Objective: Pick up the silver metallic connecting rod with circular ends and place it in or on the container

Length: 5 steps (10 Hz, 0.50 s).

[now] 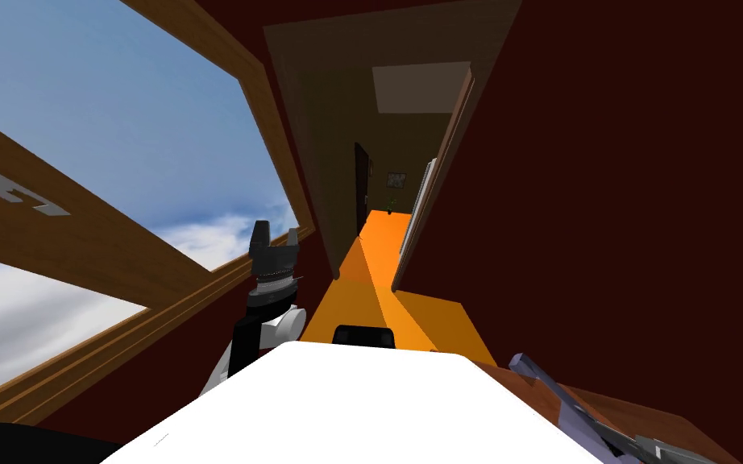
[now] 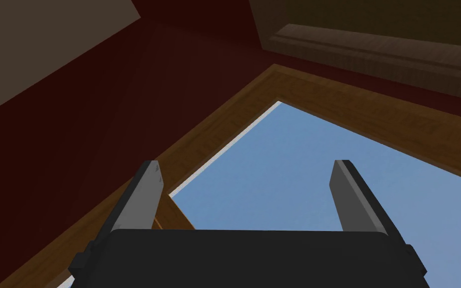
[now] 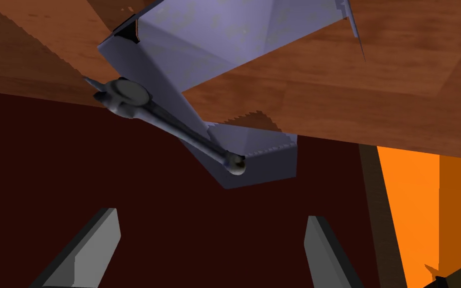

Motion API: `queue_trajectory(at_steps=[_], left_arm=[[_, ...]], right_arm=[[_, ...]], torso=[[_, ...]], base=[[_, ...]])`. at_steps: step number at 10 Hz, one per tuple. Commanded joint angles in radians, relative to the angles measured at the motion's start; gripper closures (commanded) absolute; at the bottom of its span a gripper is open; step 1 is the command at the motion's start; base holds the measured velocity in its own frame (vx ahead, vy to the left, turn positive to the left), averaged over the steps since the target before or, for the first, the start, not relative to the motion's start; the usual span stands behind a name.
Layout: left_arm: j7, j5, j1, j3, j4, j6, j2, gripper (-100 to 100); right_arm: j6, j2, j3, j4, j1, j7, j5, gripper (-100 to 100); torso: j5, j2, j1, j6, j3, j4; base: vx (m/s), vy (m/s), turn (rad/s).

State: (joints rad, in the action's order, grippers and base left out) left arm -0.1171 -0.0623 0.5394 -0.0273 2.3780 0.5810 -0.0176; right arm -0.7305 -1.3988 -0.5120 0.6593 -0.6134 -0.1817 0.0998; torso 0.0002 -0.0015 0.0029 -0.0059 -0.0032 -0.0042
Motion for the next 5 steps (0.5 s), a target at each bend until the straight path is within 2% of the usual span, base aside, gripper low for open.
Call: queue_trajectory(at_steps=[1, 2, 3, 4, 5], left_arm=[[0.0, 0.0, 0.0, 0.0, 0.0, 0.0, 0.0, 0], [0.0, 0.0, 0.0, 0.0, 0.0, 0.0, 0.0, 0], [0.0, 0.0, 0.0, 0.0, 0.0, 0.0, 0.0, 0], [0.0, 0.0, 0.0, 0.0, 0.0, 0.0, 0.0, 0], [0.0, 0.0, 0.0, 0.0, 0.0, 0.0, 0.0, 0]], right_arm=[[-0.004, -0.014, 0.05, 0.02, -0.047, 0.024, 0.021, -100], [-0.004, -0.014, 0.063, 0.02, -0.047, 0.024, 0.021, -100], [-0.001, -0.014, 0.054, 0.023, -0.046, 0.02, 0.017, -100], [-0.001, -0.014, 0.056, 0.024, -0.047, 0.022, 0.017, 0], [-0.001, -0.014, 0.056, 0.024, -0.047, 0.022, 0.017, 0]], torso=[[0.0, 0.0, 0.0, 0.0, 0.0, 0.0], [0.0, 0.0, 0.0, 0.0, 0.0, 0.0], [0.0, -0.001, 0.0, 0.0, 0.0, 0.0], [0.0, -0.002, 0.0, 0.0, -0.001, 0.0], [0.0, -0.003, -0.001, 0.0, -0.001, -0.001]], base=[[-0.048, 0.012, 0.107], [-0.029, 0.014, 0.035], [-0.01, 0.005, 0.0], [0.0, 0.0, 0.0], [0.0, 0.0, 0.0]])
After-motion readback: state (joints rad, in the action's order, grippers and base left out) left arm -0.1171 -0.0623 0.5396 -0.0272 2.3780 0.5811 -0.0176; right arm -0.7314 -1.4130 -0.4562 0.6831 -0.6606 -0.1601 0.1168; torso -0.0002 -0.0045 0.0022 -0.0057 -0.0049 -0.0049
